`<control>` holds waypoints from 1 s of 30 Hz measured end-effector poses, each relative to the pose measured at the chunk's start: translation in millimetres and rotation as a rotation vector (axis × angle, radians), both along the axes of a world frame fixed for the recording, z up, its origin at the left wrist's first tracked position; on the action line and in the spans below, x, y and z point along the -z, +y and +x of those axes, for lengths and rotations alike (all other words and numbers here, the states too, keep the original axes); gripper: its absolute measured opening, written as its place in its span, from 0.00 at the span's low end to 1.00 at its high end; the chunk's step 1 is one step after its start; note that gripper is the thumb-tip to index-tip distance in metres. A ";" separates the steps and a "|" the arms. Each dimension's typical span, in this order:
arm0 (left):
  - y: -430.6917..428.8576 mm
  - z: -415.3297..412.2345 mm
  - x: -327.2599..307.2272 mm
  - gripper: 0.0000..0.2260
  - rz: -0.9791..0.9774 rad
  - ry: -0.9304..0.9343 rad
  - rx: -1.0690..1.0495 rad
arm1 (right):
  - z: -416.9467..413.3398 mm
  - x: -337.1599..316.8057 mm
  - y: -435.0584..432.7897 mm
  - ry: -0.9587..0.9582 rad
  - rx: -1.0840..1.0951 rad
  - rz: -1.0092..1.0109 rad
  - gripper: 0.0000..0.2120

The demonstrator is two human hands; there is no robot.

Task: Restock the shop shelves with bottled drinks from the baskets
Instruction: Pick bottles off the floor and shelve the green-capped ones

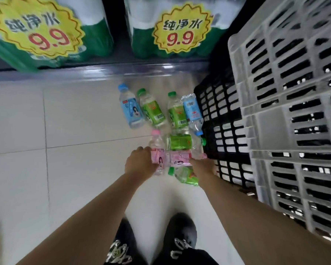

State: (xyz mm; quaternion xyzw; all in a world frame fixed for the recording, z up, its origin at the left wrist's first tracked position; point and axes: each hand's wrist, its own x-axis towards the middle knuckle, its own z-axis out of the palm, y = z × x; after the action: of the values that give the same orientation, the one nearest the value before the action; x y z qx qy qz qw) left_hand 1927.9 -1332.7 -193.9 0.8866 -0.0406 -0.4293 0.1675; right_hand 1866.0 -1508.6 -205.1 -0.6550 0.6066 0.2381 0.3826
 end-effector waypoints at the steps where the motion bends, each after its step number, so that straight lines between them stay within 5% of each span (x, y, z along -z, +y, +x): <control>1: -1.9 -2.1 11.6 0.23 -0.002 0.025 -0.019 | 0.7 11.1 -0.3 -0.018 0.178 0.056 0.12; 6: -13.7 -9.7 55.4 0.30 -0.045 0.175 -0.169 | 10.8 52.5 -2.4 -0.162 0.565 0.257 0.21; 11: -17.8 -7.5 77.5 0.29 -0.103 0.281 -0.414 | 14.9 68.0 3.2 -0.104 0.570 0.281 0.23; 15: -19.4 -1.2 72.9 0.19 -0.133 0.327 -0.534 | 11.7 92.1 2.8 -0.118 0.589 0.220 0.46; 18: -20.0 1.0 73.9 0.14 -0.153 0.355 -0.643 | 14.9 76.8 7.3 -0.170 0.666 0.273 0.33; 23: -16.2 2.0 70.8 0.16 -0.194 0.417 -0.743 | 15.1 71.3 11.8 -0.190 0.714 0.307 0.34; 27: -10.3 2.5 48.3 0.07 -0.235 0.438 -0.767 | 15.2 46.1 14.9 -0.241 0.754 0.261 0.33; 30: -0.9 5.6 19.1 0.13 -0.259 0.428 -0.816 | 20.2 10.2 19.3 -0.280 0.706 0.253 0.33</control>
State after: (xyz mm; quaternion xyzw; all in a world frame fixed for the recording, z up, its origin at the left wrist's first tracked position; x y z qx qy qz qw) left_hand 1933.5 -1333.6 -213.0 0.6936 0.2933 -0.4928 0.4360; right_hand 1886.1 -1489.3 -215.3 -0.3801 0.7023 0.0730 0.5975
